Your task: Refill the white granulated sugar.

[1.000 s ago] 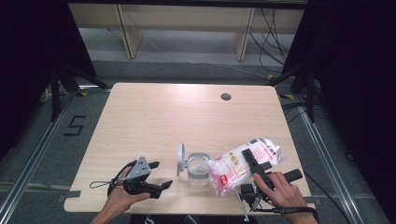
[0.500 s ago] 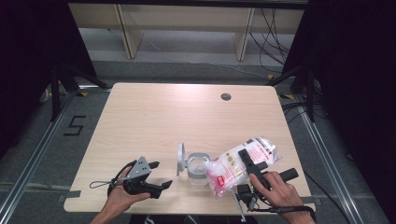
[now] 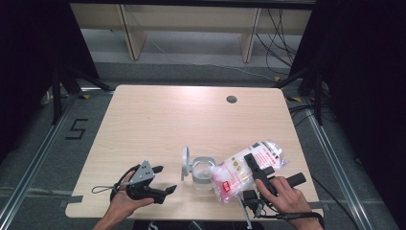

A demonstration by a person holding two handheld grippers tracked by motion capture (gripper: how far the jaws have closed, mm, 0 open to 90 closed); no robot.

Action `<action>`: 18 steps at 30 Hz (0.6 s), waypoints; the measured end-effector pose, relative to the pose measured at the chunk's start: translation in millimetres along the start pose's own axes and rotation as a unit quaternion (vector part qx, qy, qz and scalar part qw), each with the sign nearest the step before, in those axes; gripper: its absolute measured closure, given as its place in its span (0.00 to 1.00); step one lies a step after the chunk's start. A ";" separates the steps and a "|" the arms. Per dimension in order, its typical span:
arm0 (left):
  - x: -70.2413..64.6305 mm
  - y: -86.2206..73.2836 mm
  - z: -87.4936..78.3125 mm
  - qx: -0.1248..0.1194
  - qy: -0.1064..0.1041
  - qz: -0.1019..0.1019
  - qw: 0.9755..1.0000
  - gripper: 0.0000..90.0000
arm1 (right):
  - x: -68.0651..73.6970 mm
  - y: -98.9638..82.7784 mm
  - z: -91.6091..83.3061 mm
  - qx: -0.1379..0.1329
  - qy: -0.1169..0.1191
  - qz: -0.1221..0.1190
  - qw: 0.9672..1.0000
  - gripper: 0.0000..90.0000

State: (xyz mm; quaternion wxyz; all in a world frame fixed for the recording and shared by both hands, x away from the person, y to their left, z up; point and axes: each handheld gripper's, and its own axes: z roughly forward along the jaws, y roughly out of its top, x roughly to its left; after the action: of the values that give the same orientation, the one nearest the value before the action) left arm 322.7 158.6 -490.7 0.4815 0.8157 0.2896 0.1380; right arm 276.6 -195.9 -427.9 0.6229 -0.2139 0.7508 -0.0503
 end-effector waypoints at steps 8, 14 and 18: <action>-1.8 -0.4 0.5 0.001 0.003 -0.007 1.000 0.18 | -2.9 -3.3 -1.6 -0.005 -0.003 -0.002 1.000 0.60; -2.1 -0.5 0.6 0.001 0.002 -0.013 1.000 0.18 | -4.1 -3.5 -2.4 -0.008 -0.005 -0.002 1.000 0.60; -2.0 -0.6 0.7 -0.001 0.001 -0.012 1.000 0.18 | -1.2 -4.4 -3.7 0.002 -0.002 0.014 1.000 0.60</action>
State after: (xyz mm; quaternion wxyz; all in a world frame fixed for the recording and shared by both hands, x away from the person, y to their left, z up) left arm 321.3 157.2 -491.5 0.4833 0.8116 0.3001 0.1332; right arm 274.3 -200.2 -424.5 0.6251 -0.2022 0.7527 -0.0428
